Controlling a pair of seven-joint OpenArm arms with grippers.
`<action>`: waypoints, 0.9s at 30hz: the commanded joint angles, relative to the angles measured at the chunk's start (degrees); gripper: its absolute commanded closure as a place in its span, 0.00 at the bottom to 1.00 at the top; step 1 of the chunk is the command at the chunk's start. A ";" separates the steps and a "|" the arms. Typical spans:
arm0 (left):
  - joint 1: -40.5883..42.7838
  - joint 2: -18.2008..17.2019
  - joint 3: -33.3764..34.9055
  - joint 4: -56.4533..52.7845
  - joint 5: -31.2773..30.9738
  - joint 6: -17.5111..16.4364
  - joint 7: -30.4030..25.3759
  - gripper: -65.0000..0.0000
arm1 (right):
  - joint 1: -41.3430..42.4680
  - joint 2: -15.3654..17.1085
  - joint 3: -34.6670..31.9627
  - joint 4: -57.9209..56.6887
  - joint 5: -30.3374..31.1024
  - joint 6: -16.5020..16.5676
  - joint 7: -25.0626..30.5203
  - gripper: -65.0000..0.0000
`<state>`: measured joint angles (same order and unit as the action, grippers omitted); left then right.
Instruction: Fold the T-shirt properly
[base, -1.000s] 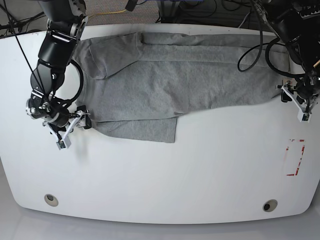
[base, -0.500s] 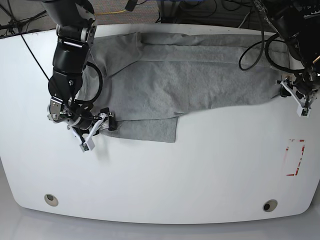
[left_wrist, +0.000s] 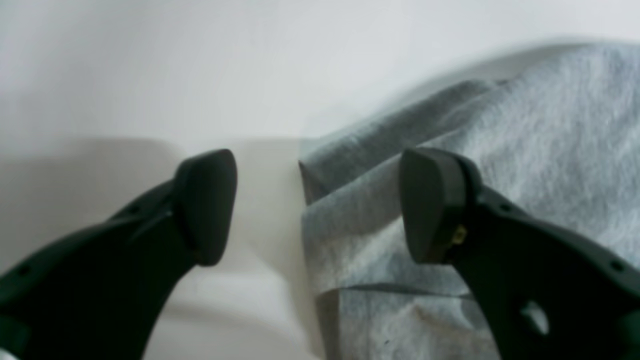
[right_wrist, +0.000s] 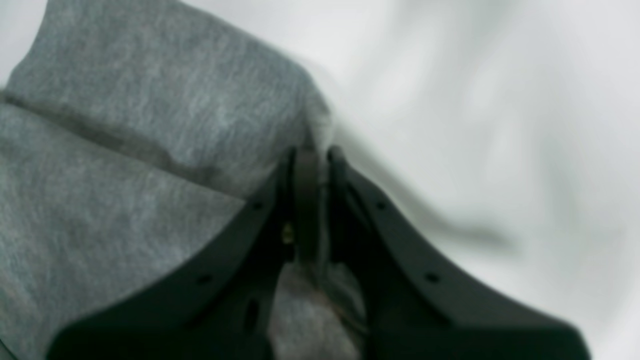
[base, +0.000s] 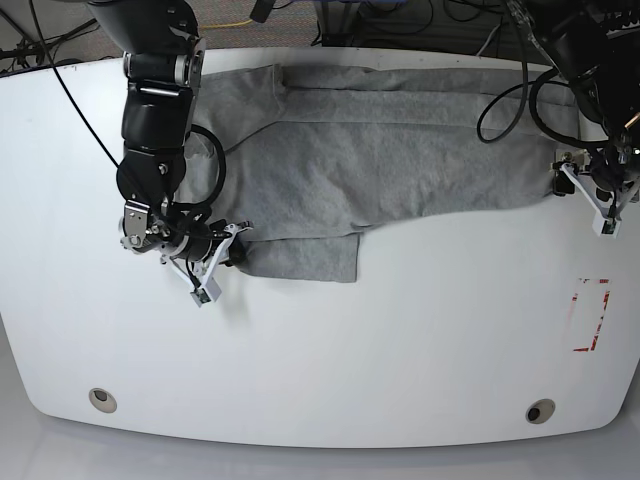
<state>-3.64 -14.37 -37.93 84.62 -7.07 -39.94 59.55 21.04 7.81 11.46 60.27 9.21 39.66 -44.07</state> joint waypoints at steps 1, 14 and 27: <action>-1.42 -0.09 0.00 0.88 -0.62 -0.06 -0.96 0.24 | 1.34 0.49 -0.87 0.70 0.41 0.34 0.25 1.00; -4.84 -0.97 -1.14 -9.50 -0.36 0.95 -2.54 0.24 | 1.07 0.67 -0.87 0.70 0.50 0.34 0.25 0.99; -3.53 -1.15 -0.97 -9.59 -0.45 0.51 -6.49 0.90 | 0.11 0.76 -0.87 0.70 0.41 0.34 0.25 0.99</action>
<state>-6.37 -14.48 -38.87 74.22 -7.27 -39.29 54.26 20.18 8.25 10.55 60.31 10.31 39.68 -43.09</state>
